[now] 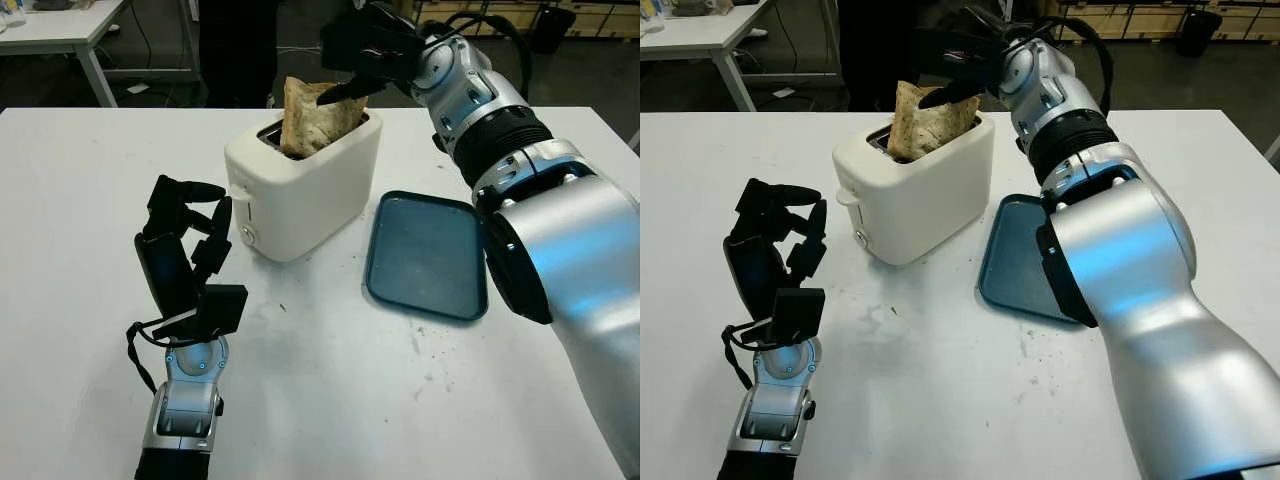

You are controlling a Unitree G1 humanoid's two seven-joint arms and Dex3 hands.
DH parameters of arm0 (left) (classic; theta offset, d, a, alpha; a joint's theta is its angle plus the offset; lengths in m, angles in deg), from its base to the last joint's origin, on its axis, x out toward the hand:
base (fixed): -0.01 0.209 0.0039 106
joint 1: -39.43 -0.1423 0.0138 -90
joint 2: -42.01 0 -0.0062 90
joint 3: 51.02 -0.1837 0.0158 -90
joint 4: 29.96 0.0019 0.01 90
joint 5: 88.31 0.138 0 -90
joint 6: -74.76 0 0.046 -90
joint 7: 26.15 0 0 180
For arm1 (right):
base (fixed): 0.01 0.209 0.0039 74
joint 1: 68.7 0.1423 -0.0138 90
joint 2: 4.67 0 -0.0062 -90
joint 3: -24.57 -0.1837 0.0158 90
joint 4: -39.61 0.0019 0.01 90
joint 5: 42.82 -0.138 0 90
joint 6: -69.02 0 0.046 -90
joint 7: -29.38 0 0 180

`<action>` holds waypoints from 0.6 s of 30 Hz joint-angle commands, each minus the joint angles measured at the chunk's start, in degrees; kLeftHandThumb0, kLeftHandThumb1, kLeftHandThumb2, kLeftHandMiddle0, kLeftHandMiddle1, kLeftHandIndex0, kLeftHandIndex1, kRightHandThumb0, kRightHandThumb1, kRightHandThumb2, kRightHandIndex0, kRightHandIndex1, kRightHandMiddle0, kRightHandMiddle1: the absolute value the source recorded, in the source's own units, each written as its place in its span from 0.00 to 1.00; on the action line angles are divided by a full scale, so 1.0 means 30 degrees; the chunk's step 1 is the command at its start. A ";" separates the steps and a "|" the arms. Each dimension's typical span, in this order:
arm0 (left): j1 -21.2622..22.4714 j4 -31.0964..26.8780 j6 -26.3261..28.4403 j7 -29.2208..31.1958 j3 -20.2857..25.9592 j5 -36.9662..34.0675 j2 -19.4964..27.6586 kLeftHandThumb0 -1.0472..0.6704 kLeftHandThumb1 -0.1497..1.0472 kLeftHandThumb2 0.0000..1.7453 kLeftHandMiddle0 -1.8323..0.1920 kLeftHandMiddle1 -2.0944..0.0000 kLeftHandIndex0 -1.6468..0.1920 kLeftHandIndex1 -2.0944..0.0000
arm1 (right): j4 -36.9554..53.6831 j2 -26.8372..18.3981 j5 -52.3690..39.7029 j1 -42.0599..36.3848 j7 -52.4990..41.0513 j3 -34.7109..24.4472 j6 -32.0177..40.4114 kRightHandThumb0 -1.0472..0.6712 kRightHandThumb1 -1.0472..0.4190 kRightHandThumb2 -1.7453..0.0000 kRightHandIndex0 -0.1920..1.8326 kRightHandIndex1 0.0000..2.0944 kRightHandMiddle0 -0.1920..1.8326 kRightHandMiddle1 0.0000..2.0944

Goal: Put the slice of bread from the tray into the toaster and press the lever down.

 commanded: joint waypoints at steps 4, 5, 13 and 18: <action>-0.0224 -0.0251 -0.0064 -0.0037 -0.0166 -0.0044 -0.0502 0.34 0.89 0.16 0.53 0.17 0.59 0.30 | -0.0196 0.0078 0.0348 0.0370 0.0621 0.0138 0.0457 0.11 0.17 1.00 0.13 0.58 0.34 0.01; -0.0230 -0.0226 -0.0130 -0.0034 -0.0188 -0.0064 -0.0503 0.34 0.89 0.16 0.53 0.17 0.59 0.30 | -0.0189 0.0074 0.0527 0.0358 0.0772 0.0291 0.0307 0.11 0.18 1.00 0.14 0.58 0.35 0.01; -0.0367 0.0062 -0.0342 -0.0442 -0.0334 0.0399 -0.0398 0.35 0.89 0.17 0.54 0.17 0.59 0.30 | 0.0008 -0.0638 0.8419 0.1253 0.6316 0.8221 -0.5146 0.26 0.26 1.00 0.16 0.43 0.35 0.01; -0.0328 0.0128 -0.0189 -0.0633 -0.0484 0.0480 -0.0420 0.35 0.89 0.16 0.53 0.17 0.59 0.30 | -0.0135 -0.0630 1.3216 0.2370 1.1429 1.3085 -0.6193 0.35 0.25 1.00 0.31 0.14 0.36 0.00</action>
